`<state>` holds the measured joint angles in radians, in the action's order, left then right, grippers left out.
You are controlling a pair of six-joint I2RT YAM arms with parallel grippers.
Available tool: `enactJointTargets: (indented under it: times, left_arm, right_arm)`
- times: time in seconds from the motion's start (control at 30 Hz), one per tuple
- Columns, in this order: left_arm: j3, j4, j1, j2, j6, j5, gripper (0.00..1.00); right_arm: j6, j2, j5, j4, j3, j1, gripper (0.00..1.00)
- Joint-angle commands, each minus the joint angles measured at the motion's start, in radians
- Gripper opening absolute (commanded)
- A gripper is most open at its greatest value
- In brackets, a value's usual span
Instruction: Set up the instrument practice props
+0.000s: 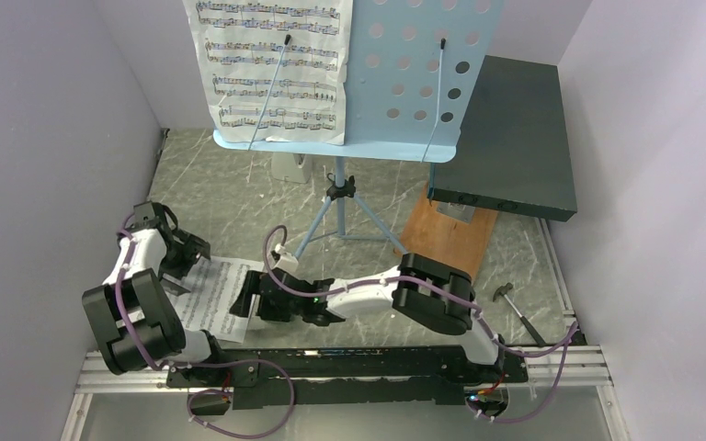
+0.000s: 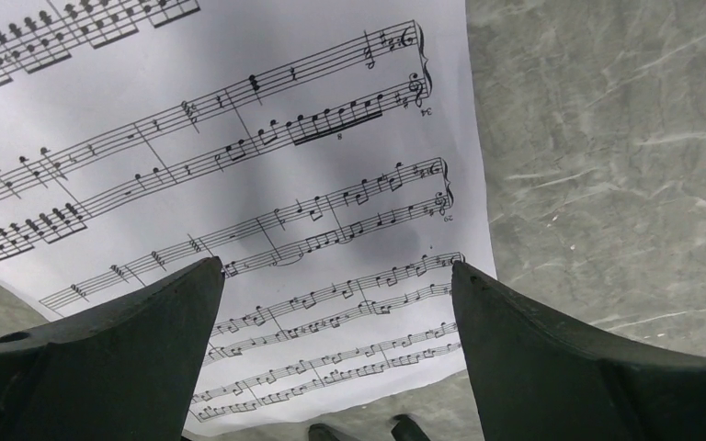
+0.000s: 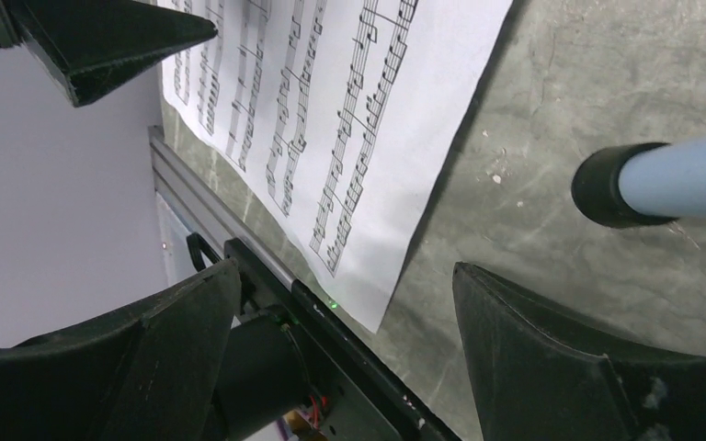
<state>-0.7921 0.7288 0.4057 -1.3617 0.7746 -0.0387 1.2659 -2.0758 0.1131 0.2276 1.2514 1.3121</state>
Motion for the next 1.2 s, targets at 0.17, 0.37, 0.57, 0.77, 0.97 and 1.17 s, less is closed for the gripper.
enactJointTargets:
  times: [0.17,0.37,0.57,0.77,0.97,1.17]
  left_arm:
    - [0.035,-0.04,0.01,-0.046,-0.043,0.03,0.99]
    - [0.047,-0.039,0.012,-0.026,-0.035,0.019,1.0]
    - [0.036,-0.028,0.013,-0.051,-0.042,0.015,1.0]
    - [0.037,-0.031,0.018,-0.05,-0.047,0.017,0.99]
    - [0.036,-0.019,0.022,-0.034,-0.034,-0.022,1.0]
    - [0.04,-0.025,0.026,-0.033,-0.041,-0.006,0.99]
  right_arm:
    - [0.06,-0.062,0.089,-0.133,0.112,0.004,0.88]
    - [0.142,-0.099,0.154,-0.209,0.156,0.005,0.88]
    - [0.16,-0.129,0.158,-0.179,0.184,0.004,0.88]
    - [0.119,-0.137,0.116,-0.081,0.149,-0.014,0.85]
    - [0.054,-0.144,0.103,0.008,0.125,-0.023,0.79]
    - [-0.061,-0.119,0.141,0.073,0.105,-0.03,0.6]
